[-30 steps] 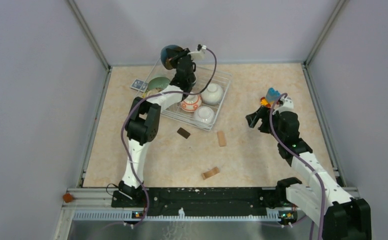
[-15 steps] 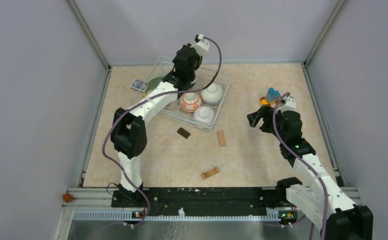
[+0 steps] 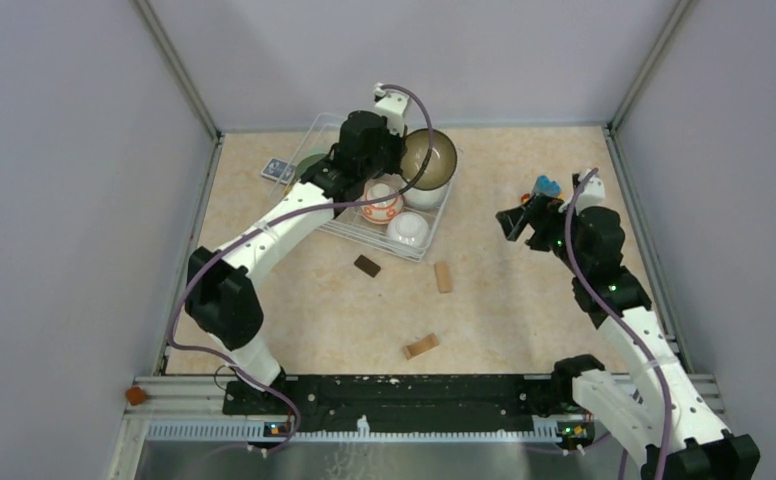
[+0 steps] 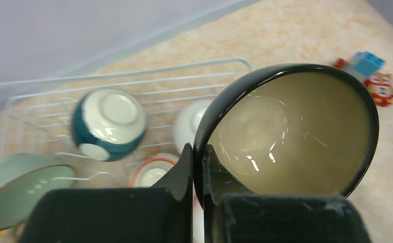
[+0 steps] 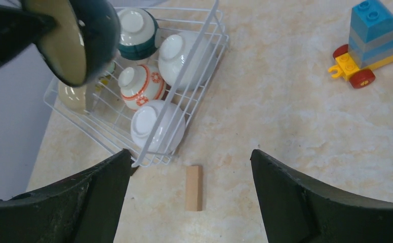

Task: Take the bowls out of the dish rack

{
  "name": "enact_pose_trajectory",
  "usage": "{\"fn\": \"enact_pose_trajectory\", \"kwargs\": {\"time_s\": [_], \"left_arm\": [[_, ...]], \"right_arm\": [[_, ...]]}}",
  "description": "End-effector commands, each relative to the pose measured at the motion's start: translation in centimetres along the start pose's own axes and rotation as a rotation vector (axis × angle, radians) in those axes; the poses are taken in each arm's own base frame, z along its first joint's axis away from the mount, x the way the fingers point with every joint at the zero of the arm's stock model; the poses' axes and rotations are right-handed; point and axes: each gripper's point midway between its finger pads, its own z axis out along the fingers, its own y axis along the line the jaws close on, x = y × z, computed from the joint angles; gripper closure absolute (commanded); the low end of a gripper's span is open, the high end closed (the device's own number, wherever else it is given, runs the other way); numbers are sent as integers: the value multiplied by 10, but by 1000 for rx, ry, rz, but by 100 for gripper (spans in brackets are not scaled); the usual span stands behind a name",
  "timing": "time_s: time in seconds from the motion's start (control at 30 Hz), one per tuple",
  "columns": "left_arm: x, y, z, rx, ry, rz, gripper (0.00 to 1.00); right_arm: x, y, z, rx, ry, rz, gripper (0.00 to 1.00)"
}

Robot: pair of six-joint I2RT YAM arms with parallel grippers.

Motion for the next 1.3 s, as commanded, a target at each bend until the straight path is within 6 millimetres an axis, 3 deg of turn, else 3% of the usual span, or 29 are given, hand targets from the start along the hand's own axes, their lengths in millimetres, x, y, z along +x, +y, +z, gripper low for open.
{"fn": "enact_pose_trajectory", "kwargs": {"time_s": [0.0,0.1,0.17,0.27,0.43,0.63,0.87,1.13,1.2,1.27], "left_arm": [[-42,-47,-25,256,-107,-209,100],[-29,-56,-21,287,-54,-269,100],[-21,-62,-17,310,-25,-317,100],[-13,-72,-12,335,14,-424,100],[-2,-88,-2,365,62,-515,100],[6,-83,2,258,41,-504,100],[1,-93,-2,165,-14,-378,100],[-2,-114,-7,151,-41,-306,100],[-4,-118,-8,161,-43,-307,100],[-4,-124,-8,178,-41,-305,100]], "right_arm": [[-44,35,-23,-91,-84,-2,13],[-56,42,-32,-105,-114,-21,13],[-58,44,-32,-114,-110,-46,21],[-55,47,-24,-131,-72,-79,31],[-48,51,-4,-112,-40,-120,33],[-54,55,14,-50,-27,-94,35],[-42,54,36,58,15,-130,34],[-30,31,51,199,42,-116,35],[-28,25,52,228,42,-117,37],[-25,21,53,245,42,-111,45]]}}
